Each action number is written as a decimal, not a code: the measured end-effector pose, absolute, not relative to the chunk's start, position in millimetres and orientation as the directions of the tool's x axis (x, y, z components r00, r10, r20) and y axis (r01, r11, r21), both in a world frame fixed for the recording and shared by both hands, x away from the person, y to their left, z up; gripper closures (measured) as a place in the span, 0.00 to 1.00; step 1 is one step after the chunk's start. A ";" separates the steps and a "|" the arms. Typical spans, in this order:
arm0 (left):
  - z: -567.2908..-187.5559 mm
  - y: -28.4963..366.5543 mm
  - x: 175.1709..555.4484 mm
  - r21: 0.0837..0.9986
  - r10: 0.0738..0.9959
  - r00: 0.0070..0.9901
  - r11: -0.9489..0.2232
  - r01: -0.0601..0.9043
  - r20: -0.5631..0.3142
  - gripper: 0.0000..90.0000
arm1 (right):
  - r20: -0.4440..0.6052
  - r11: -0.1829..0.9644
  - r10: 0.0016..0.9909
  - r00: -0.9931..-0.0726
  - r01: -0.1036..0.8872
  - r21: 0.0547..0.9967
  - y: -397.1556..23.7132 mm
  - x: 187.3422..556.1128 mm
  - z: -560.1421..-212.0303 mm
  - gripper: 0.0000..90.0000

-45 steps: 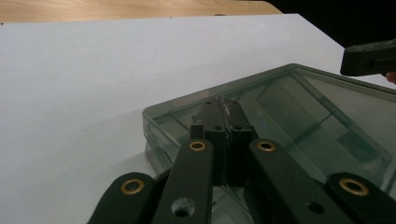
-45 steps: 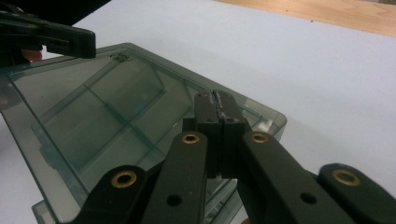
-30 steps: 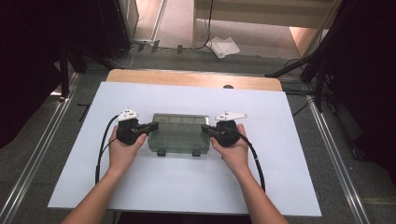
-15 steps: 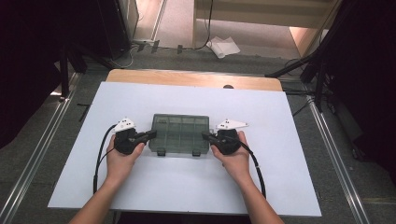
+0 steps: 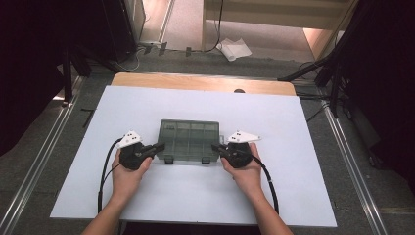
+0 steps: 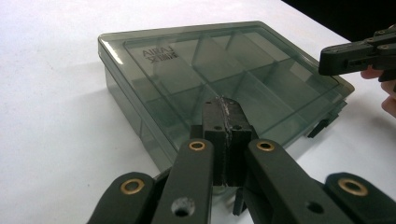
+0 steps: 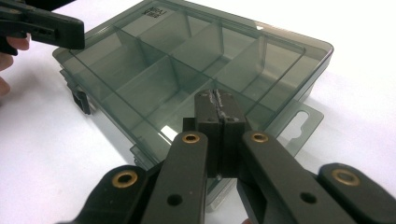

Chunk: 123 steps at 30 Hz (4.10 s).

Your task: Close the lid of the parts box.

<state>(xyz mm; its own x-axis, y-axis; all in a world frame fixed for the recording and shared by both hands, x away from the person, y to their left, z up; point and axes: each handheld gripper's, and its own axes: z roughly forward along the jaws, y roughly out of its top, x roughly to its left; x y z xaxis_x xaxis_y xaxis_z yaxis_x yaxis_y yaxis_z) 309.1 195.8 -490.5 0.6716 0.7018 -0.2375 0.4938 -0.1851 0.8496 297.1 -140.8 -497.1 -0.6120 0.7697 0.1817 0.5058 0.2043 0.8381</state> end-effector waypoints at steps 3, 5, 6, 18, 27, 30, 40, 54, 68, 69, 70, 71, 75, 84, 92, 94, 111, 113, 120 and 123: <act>-490.7 197.8 303.9 0.854 0.702 0.675 -0.188 0.484 -0.228 1.00 | 0.189 0.189 0.766 -0.614 0.497 0.847 -140.7 292.4 -499.5 1.00; -490.3 198.6 300.9 0.856 0.707 0.669 -0.184 0.484 -0.227 1.00 | 0.186 0.188 0.767 -0.614 0.492 0.850 -140.8 289.7 -500.2 1.00; -490.1 199.9 299.9 0.855 0.707 0.669 -0.184 0.486 -0.228 1.00 | 0.188 0.185 0.767 -0.613 0.493 0.850 -140.6 288.3 -500.3 1.00; -491.3 203.1 289.2 0.861 0.712 0.664 -0.169 0.479 -0.230 1.00 | 0.190 0.176 0.763 -0.617 0.482 0.858 -145.5 276.6 -501.1 1.00; -491.7 202.2 286.2 0.870 0.723 0.659 -0.172 0.463 -0.207 0.99 | 0.207 0.159 0.771 -0.602 0.497 0.853 -148.4 274.0 -500.3 1.00; -491.6 201.6 285.0 0.873 0.722 0.662 -0.176 0.456 -0.201 0.98 | 0.214 0.153 0.767 -0.605 0.497 0.854 -151.1 272.5 -501.1 1.00; -489.1 204.1 281.6 0.880 0.722 0.663 -0.165 0.446 -0.200 0.98 | 0.206 0.151 0.765 -0.610 0.480 0.864 -156.6 267.7 -498.8 1.00; -489.1 203.4 282.6 0.883 0.717 0.669 -0.165 0.439 -0.199 0.88 | 0.201 0.115 0.789 -0.581 0.460 0.880 -181.0 254.6 -497.1 0.27; -486.8 204.0 278.5 0.899 0.692 0.697 -0.162 0.406 -0.190 0.45 | 0.173 0.111 0.806 -0.566 0.432 0.895 -210.6 238.3 -498.9 0.00; -486.9 205.2 278.0 0.899 0.692 0.697 -0.166 0.405 -0.187 0.42 | 0.174 0.108 0.809 -0.561 0.433 0.895 -212.4 237.4 -499.5 0.00; -487.3 206.0 277.4 0.900 0.692 0.697 -0.161 0.405 -0.190 0.41 | 0.177 0.104 0.811 -0.558 0.436 0.894 -214.2 236.1 -499.9 0.00; -487.3 207.5 276.9 0.900 0.692 0.697 -0.162 0.405 -0.189 0.38 | 0.173 0.106 0.812 -0.557 0.432 0.895 -216.1 235.1 -500.3 0.00; -486.8 210.5 274.0 0.903 0.687 0.704 -0.169 0.395 -0.179 0.25 | 0.167 0.107 0.818 -0.551 0.430 0.897 -223.6 231.2 -502.1 0.00; -486.9 222.4 264.9 0.915 0.640 0.753 -0.194 0.352 -0.154 0.00 | 0.170 0.091 0.829 -0.533 0.428 0.899 -241.0 222.5 -504.6 0.00; -487.3 236.5 257.9 0.915 0.657 0.740 -0.196 0.352 -0.144 0.00 | 0.162 0.089 0.845 -0.510 0.432 0.898 -256.2 215.0 -505.9 0.00; -486.9 240.4 255.1 0.917 0.660 0.740 -0.204 0.344 -0.131 0.00 | 0.161 0.086 0.847 -0.507 0.430 0.899 -261.3 212.8 -506.1 0.00; -485.4 270.0 243.4 0.922 0.692 0.714 -0.202 0.331 -0.105 0.00 | 0.166 0.055 0.870 -0.465 0.425 0.904 -297.7 196.1 -509.1 0.00; -485.3 273.0 242.8 0.921 0.695 0.711 -0.202 0.335 -0.106 0.00 | 0.161 0.056 0.873 -0.460 0.423 0.904 -301.0 194.5 -508.6 0.00; -485.4 286.4 238.4 0.919 0.704 0.700 -0.189 0.345 -0.118 0.00 | 0.138 0.067 0.890 -0.435 0.423 0.904 -309.8 189.1 -509.4 0.00; -484.4 291.4 235.9 0.922 0.716 0.689 -0.182 0.342 -0.114 0.00 | 0.141 0.057 0.892 -0.429 0.417 0.907 -314.0 186.8 -508.6 0.00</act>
<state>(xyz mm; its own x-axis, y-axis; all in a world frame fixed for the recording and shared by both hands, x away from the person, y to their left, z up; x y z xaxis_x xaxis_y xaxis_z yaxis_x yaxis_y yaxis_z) 235.9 291.4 -484.4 0.6890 0.7157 -0.1144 0.3421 -0.1819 0.9219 186.8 -314.0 -508.6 -0.4287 0.8924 0.1409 0.4171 0.0572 0.9071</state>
